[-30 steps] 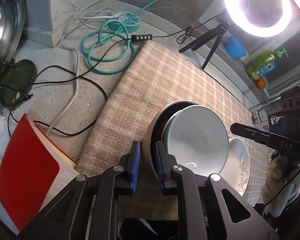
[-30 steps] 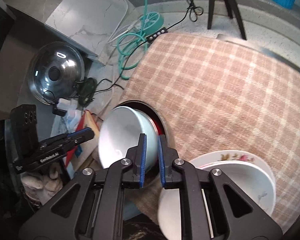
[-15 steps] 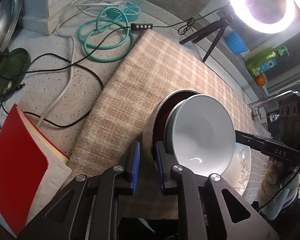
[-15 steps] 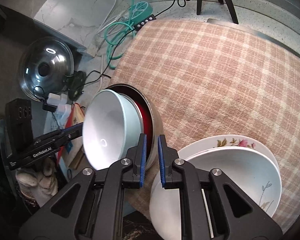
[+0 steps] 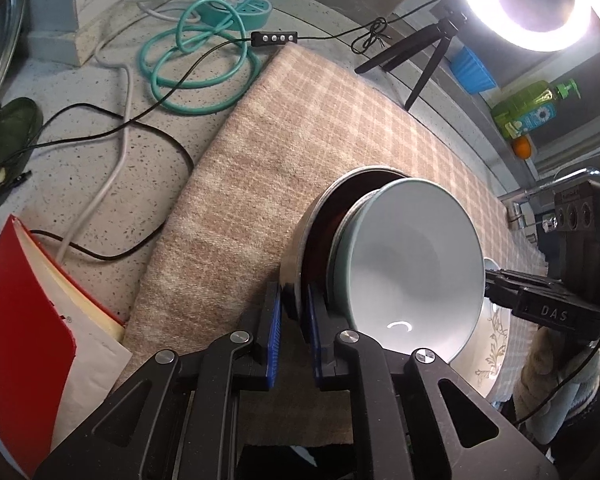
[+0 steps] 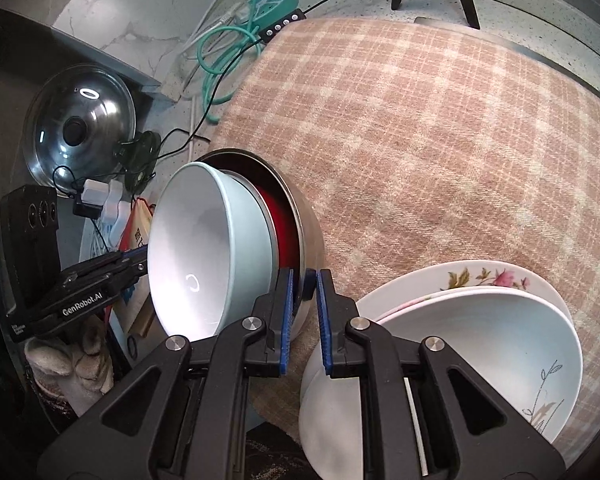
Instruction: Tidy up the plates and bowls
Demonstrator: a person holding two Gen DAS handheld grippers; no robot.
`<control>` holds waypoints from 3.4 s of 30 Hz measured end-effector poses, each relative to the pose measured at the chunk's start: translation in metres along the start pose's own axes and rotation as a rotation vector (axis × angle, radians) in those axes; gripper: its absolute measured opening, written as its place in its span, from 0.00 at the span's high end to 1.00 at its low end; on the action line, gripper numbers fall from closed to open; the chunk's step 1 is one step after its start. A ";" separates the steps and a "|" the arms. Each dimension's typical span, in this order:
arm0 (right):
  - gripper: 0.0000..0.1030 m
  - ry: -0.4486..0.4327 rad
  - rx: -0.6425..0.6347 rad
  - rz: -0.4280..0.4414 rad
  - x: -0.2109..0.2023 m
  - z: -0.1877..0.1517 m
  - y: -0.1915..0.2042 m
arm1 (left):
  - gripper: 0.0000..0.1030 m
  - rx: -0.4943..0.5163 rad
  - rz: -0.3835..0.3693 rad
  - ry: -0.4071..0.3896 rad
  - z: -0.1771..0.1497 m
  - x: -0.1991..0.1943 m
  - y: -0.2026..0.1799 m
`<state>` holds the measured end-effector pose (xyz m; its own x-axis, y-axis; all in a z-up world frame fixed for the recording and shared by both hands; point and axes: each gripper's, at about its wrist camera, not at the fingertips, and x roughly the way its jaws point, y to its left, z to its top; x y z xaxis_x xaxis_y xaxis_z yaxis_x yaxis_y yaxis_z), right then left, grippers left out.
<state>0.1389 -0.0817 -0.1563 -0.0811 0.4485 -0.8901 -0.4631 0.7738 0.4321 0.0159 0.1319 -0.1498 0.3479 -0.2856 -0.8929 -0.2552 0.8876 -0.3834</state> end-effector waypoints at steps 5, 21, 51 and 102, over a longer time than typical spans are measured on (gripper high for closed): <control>0.88 -0.008 0.012 -0.011 -0.001 -0.002 0.001 | 0.91 0.001 0.018 -0.006 -0.001 -0.003 -0.005; 0.88 -0.082 -0.007 0.006 -0.054 -0.016 0.002 | 0.91 0.053 0.032 -0.087 -0.003 -0.037 -0.045; 0.88 -0.107 0.212 -0.024 -0.117 -0.112 -0.115 | 0.90 0.264 -0.041 0.069 -0.046 0.016 -0.169; 0.27 -0.507 -0.022 -0.319 -0.210 -0.190 -0.048 | 0.35 0.413 0.098 -0.295 -0.117 -0.068 -0.223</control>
<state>0.0102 -0.2980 -0.0177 0.4937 0.3576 -0.7927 -0.4142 0.8982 0.1473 -0.0567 -0.0887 -0.0310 0.5949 -0.1327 -0.7928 0.0574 0.9908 -0.1228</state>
